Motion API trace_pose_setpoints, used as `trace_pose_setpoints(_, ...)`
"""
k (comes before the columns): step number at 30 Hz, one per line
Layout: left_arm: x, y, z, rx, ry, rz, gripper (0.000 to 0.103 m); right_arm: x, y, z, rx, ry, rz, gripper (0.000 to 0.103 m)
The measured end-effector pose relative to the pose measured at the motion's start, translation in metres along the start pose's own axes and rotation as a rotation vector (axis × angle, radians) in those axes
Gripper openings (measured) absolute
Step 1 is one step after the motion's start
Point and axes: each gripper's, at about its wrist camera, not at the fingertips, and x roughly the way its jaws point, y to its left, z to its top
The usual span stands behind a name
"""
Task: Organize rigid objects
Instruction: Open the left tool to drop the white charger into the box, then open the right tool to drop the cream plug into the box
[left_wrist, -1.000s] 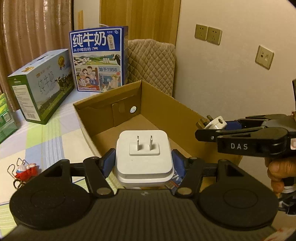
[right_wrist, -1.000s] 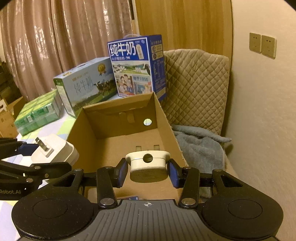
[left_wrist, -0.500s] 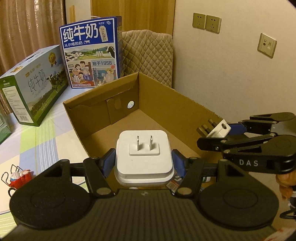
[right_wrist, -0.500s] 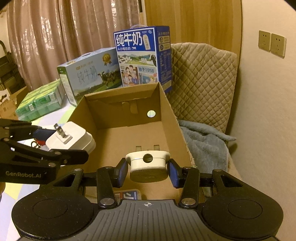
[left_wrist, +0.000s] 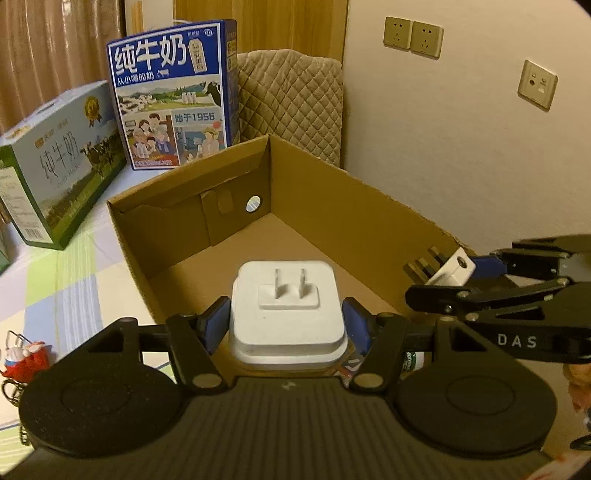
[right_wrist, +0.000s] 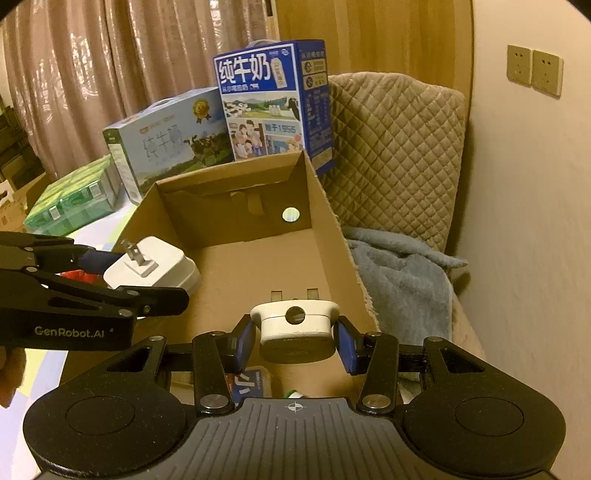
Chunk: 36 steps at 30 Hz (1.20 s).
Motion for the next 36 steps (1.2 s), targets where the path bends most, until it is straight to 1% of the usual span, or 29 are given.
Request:
trace_pose_setpoints(1,0.000,0.002,0.002,-0.008,-0.001,0.003,0.069,0.000,-0.002,0.000,0.009,0.002,0.002,0.043)
trace_pose_setpoints(2,-0.002,0.003,0.004,-0.015,-0.010,0.016,0.071,0.000,-0.003,0.000,0.017,0.004,0.003,0.043)
trace_pose_setpoints(7,-0.020,0.011,0.010,-0.032,-0.051,0.031,0.071,-0.004,-0.004,0.000,0.021,0.004,0.000,0.043)
trace_pose_setpoints(19,-0.055,0.020,0.001,-0.027,-0.070,0.058,0.071,-0.004,0.008,0.002,0.041,0.008,0.008,0.043)
trace_pose_setpoints(25,-0.067,0.027,-0.002,-0.031,-0.079,0.068,0.071,0.003,0.011,0.006,0.050,0.019,-0.012,0.044)
trace_pose_setpoints(27,-0.071,0.030,-0.004,-0.032,-0.081,0.071,0.071,0.004,0.011,0.007,0.054,0.022,-0.014,0.044)
trace_pose_setpoints(28,-0.073,0.031,-0.005,-0.034,-0.082,0.073,0.071,0.004,0.012,0.008,0.052,0.022,-0.014,0.047)
trace_pose_setpoints(31,-0.082,0.035,-0.008,-0.039,-0.085,0.079,0.071,-0.007,0.017,0.011,0.031,-0.020,-0.015,0.052)
trace_pose_setpoints(36,-0.102,0.044,-0.013,-0.052,-0.094,0.093,0.071,-0.029,0.028,0.022,0.020,-0.059,-0.018,0.053)
